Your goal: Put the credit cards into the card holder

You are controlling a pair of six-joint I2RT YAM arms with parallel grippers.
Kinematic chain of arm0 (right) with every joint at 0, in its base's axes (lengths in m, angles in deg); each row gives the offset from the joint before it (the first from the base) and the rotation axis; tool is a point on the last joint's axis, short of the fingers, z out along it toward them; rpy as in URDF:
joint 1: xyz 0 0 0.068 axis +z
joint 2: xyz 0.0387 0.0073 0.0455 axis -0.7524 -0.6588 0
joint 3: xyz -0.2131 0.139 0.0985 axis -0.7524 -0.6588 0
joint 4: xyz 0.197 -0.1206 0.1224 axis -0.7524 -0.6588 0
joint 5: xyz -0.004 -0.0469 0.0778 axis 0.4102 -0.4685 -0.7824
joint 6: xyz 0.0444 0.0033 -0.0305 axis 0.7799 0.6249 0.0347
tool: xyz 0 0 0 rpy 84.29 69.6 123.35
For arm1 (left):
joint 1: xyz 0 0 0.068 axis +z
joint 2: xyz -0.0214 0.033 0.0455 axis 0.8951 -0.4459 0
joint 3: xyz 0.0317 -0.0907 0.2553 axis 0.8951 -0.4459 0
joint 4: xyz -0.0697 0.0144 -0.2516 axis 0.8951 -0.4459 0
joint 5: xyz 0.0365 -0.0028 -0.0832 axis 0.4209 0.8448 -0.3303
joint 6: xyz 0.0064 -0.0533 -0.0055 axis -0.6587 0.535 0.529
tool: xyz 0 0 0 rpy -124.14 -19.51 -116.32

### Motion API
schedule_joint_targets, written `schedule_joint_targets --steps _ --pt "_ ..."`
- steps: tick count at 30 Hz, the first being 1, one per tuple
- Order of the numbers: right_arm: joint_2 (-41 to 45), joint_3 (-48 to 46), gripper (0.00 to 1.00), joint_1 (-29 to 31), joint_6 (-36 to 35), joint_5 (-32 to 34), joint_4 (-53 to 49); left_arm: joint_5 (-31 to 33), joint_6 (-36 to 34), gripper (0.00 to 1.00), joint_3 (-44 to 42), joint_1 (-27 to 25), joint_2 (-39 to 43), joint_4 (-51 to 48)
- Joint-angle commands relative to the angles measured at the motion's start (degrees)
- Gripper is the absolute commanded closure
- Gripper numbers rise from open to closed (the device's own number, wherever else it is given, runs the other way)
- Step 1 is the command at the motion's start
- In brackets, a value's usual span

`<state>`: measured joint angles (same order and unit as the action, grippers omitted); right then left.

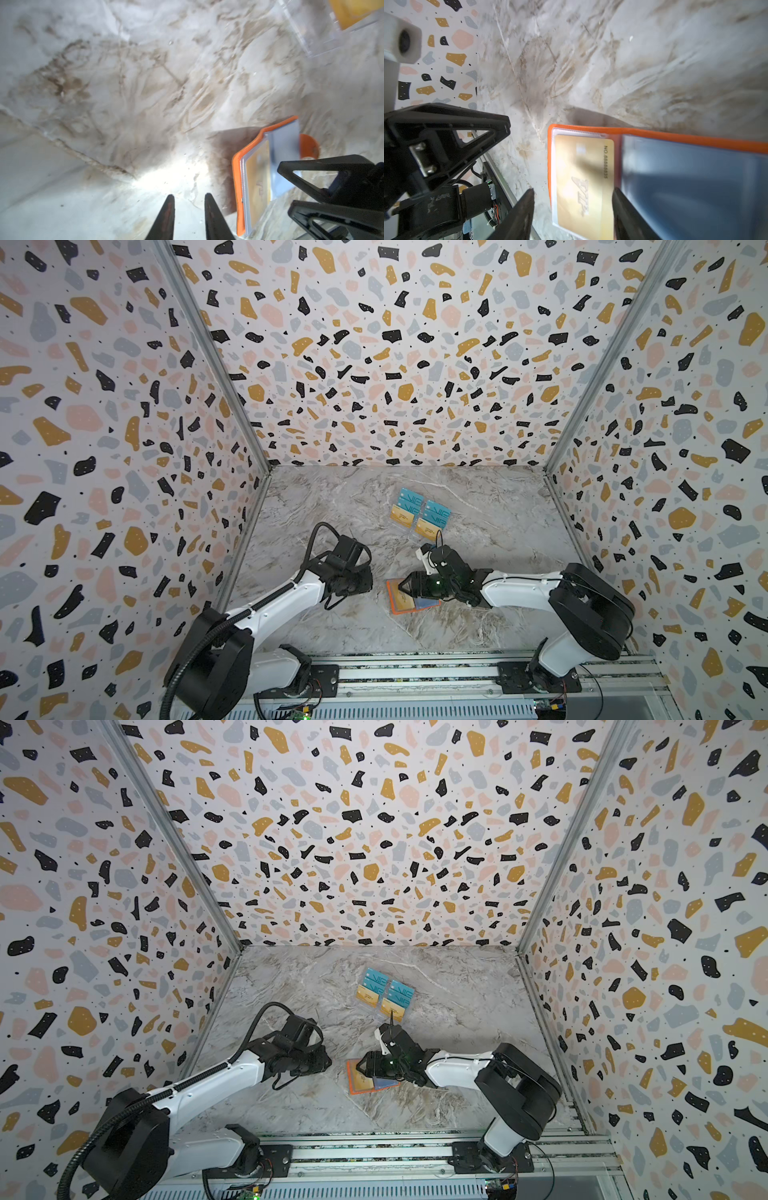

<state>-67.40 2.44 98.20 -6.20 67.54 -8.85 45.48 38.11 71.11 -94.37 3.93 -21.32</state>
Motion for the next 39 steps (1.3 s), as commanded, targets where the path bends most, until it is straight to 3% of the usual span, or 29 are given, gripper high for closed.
schedule_joint_targets --steps 1,7,13,16,27,39 --pt "4.16 2.52 0.38 -1.93 -4.55 2.9 -5.84 -1.5 5.21 0.72 0.32 -4.02 0.44 2.44" --pt "4.69 1.16 0.43 -7.96 -9.66 -1.7 -6.79 -2.33 16.71 0.75 -0.96 -11.55 -0.38 14.04" --pt "2.56 0.2 0.67 -8.89 -13.5 -5.62 -5.4 -5.86 21.09 0.74 -1.42 -12.98 -3.76 24.65" --pt "0.85 -0.78 0.73 -8.89 -13.73 -8.3 -3.86 -7.99 22.33 0.75 -3.13 -12.98 -8.15 31.28" --pt "0.34 -2.18 0.76 -8.98 -18.6 -3.61 -9.68 -12.51 22.48 0.76 -4.17 -13.01 -17.58 41.0" --pt "-1.63 -3.29 0.76 -8.98 -18.49 -2.95 -9.4 -10.41 19.51 0.73 -3.7 -12.98 -21.33 36.53"
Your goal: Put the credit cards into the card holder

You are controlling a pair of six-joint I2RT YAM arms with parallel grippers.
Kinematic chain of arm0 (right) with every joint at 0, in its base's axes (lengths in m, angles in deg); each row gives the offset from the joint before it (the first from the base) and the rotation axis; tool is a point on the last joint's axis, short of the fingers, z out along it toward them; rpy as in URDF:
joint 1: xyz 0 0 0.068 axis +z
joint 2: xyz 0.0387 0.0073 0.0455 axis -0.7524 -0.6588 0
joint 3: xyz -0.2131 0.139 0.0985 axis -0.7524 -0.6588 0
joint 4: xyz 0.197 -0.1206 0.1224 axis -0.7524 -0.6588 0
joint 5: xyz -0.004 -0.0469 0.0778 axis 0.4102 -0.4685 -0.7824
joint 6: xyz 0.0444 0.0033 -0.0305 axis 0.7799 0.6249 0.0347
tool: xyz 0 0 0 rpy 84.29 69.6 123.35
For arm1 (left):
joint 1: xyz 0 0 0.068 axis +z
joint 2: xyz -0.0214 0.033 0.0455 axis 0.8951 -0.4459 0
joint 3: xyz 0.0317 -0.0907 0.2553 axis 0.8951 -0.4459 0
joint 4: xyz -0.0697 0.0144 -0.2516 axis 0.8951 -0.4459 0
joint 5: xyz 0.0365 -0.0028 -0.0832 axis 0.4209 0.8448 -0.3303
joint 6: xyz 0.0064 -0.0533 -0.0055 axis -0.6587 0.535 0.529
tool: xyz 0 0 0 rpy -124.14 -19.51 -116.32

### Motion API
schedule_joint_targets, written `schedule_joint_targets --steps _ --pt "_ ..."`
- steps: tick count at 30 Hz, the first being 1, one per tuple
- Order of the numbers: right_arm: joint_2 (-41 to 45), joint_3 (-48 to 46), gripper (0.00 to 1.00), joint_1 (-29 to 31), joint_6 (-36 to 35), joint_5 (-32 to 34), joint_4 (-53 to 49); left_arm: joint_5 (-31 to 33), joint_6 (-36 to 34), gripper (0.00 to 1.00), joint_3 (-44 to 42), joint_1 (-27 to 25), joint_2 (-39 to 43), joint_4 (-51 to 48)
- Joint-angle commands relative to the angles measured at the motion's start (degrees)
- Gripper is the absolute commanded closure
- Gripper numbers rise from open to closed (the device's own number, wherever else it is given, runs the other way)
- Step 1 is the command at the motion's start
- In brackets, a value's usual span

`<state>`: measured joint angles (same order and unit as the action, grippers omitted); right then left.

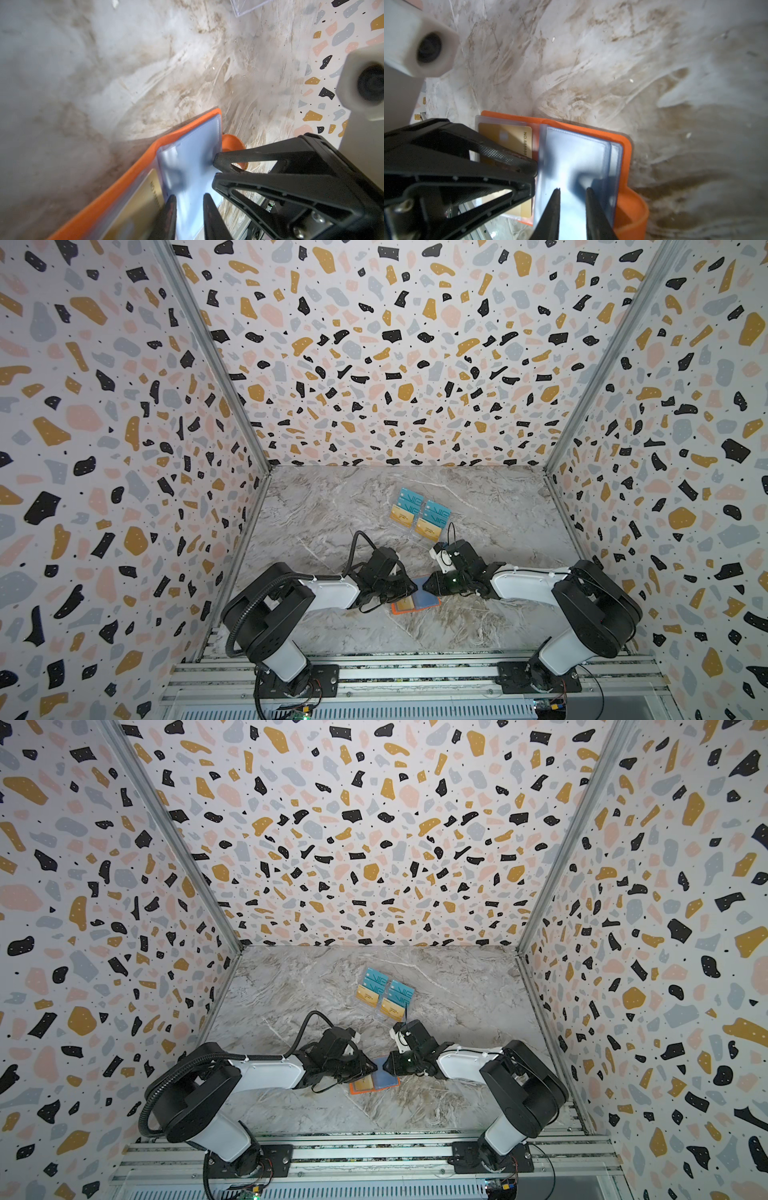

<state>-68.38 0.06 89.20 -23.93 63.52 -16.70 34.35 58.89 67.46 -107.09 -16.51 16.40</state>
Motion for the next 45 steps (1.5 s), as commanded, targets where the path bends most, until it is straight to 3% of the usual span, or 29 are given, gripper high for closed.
schedule_joint_targets --steps 1,17,32,45 --pt "-0.64 -0.93 0.76 0.07 -0.7 1.05 -1.53 0.53 -1.24 0.73 -0.14 -0.28 -1.25 -1.02" --pt "0.09 -2.08 0.76 0.03 0.12 1.56 -0.85 -1.68 1.62 0.73 -1.73 -0.2 -3.92 6.61" --pt "0.56 -2.84 0.76 -0.14 1.59 0.66 1.0 -5.03 16.31 0.73 -12.18 0.17 -5.93 36.33" --pt "1.72 -2.78 0.76 -0.58 2.49 0.09 1.84 -5.31 15.32 0.7 -12.32 0.87 -9.83 43.43"
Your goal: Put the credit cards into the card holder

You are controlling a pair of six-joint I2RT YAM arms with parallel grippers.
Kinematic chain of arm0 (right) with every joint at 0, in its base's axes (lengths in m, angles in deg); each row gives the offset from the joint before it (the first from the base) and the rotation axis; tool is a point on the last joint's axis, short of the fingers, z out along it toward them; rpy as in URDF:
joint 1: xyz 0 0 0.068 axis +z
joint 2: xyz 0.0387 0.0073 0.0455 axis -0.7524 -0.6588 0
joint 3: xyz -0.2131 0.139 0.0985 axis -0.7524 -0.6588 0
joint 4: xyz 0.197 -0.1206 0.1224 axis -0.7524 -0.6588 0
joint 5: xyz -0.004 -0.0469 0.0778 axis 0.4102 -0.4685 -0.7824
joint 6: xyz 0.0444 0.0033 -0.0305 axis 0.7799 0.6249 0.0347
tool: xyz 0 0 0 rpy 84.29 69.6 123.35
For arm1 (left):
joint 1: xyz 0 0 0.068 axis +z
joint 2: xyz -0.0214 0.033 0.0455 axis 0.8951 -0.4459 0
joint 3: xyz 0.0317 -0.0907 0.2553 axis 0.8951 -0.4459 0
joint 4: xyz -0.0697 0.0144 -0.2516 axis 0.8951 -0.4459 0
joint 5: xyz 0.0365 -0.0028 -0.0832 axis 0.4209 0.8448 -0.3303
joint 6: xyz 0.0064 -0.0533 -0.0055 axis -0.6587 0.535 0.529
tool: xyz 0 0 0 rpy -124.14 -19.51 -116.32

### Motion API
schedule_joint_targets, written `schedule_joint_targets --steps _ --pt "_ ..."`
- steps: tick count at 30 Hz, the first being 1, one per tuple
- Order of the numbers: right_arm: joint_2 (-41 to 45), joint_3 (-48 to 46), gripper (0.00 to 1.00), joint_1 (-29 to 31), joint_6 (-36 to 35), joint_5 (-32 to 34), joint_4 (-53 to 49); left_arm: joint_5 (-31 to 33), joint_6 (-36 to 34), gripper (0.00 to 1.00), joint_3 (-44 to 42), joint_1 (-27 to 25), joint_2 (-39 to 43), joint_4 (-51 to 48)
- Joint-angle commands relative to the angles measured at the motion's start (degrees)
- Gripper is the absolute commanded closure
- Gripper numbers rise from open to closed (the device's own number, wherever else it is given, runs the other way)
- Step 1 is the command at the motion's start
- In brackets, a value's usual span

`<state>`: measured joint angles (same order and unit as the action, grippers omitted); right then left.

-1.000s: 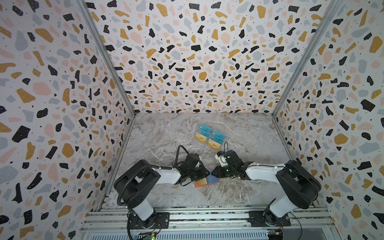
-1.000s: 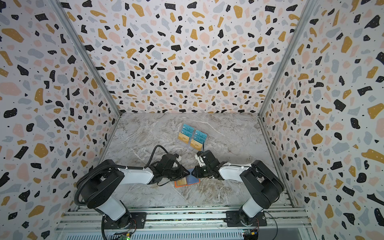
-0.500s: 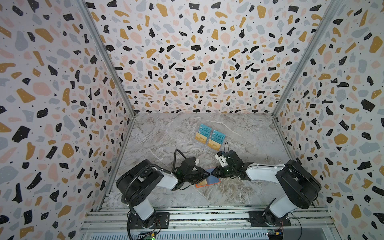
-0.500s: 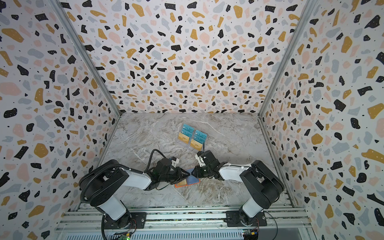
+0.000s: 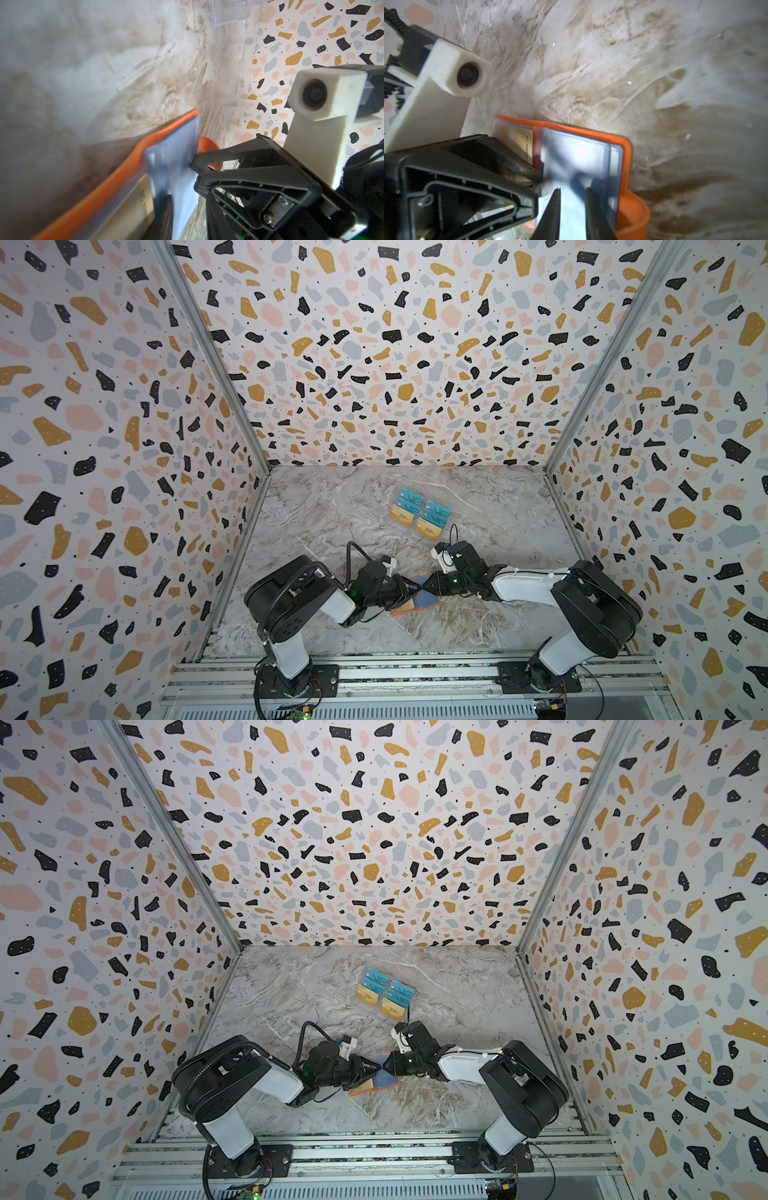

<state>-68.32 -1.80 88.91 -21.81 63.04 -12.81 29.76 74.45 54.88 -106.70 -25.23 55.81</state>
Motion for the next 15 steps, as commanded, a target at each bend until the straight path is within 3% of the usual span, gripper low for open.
schedule_joint_targets --steps 1,10,15 --pt "2.1 -0.98 0.76 -0.29 0.51 0.65 -2.08 -0.85 -0.36 0.7 0.47 0.62 -1.41 4.04" --pt "7.0 -1.42 0.77 -1.35 1.09 2.97 -3.15 -1.44 -3.81 0.73 2.22 0.73 -3.01 1.85" --pt "8.23 -1.82 0.77 -1.93 0.92 3.12 -3.19 -1.58 -4.47 0.88 3.15 0.99 -3.58 2.4"
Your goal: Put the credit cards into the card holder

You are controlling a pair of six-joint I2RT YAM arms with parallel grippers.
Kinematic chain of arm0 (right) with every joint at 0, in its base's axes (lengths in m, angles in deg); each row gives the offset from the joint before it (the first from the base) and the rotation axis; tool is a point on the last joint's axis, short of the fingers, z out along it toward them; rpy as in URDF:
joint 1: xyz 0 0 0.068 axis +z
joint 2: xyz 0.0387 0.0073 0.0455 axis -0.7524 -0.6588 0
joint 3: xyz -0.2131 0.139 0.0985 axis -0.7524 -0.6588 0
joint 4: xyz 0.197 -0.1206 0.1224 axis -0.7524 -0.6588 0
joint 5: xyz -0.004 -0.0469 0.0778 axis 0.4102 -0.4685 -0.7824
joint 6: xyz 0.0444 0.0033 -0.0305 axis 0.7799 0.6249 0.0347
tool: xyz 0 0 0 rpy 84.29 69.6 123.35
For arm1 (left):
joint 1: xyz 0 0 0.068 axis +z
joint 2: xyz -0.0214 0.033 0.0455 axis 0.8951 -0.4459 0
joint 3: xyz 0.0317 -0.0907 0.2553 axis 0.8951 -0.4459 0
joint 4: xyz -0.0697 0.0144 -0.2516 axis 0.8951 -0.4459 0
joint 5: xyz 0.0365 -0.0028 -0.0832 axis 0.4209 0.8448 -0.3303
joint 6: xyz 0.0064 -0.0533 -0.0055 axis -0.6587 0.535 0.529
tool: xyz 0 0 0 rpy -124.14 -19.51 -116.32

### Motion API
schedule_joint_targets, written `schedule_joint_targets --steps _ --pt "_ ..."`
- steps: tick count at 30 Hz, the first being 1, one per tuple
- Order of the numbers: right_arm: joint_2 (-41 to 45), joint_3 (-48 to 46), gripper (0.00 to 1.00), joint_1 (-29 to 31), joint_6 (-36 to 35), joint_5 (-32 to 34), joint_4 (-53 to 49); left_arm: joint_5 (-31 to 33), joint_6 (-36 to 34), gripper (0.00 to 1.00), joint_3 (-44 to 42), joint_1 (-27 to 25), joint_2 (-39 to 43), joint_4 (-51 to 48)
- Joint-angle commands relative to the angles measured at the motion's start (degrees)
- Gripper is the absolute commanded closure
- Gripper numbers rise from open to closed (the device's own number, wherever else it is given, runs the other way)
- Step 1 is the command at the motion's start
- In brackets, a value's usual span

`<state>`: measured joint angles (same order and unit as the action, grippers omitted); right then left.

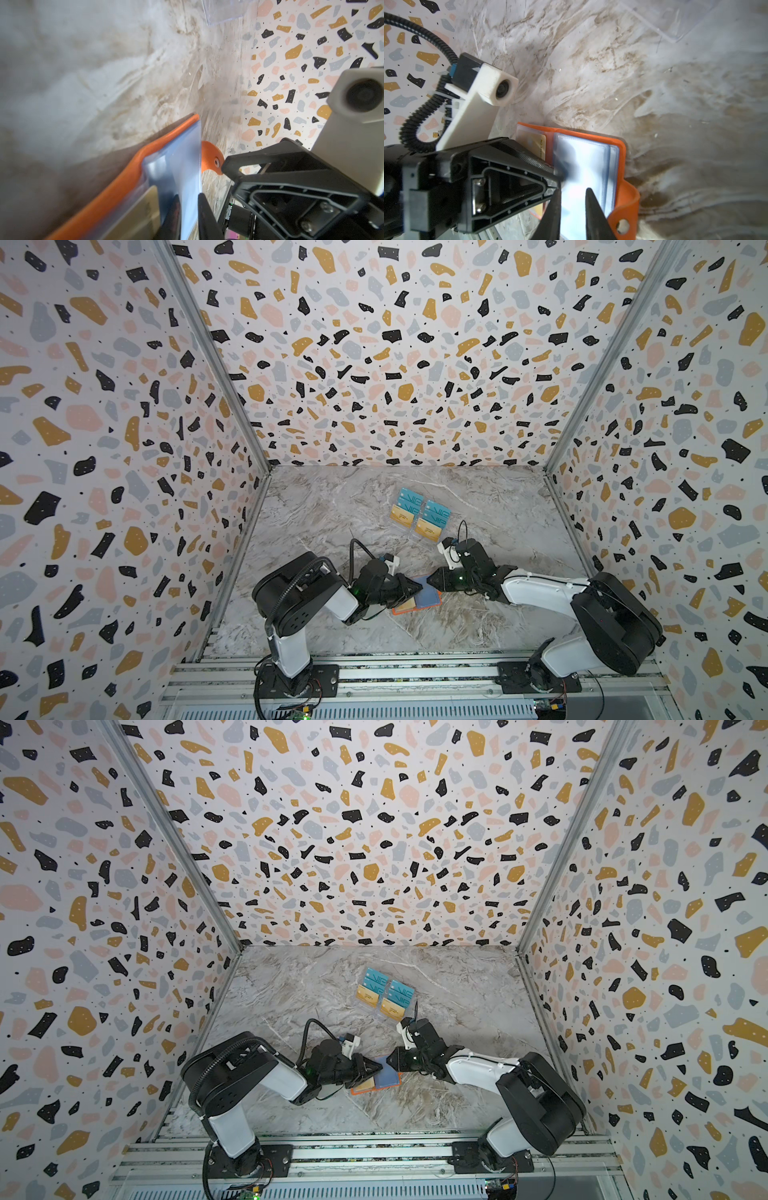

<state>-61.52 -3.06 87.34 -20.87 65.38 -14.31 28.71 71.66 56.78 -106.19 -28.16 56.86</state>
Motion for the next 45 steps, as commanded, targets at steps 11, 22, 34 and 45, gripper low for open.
schedule_joint_targets --steps 11,22,34,45 --pt "2.32 -2.71 0.77 -3.07 0.42 -2.16 -0.42 -1.45 -5.02 1.0 0.36 1.38 5.05 -3.03" --pt "-0.25 -3.6 0.78 -4.48 0.06 -5.02 1.78 -2.94 -6.21 1.0 -0.52 1.63 6.23 -4.09" --pt "-2.37 -2.15 0.77 -3.49 -3.65 -12.05 4.71 -3.68 -7.24 1.0 -0.1 2.16 5.45 -4.62" --pt "-1.61 -2.39 0.77 -2.25 -2.21 -15.64 9.09 -3.49 -9.18 0.61 4.14 2.25 10.63 -17.32"
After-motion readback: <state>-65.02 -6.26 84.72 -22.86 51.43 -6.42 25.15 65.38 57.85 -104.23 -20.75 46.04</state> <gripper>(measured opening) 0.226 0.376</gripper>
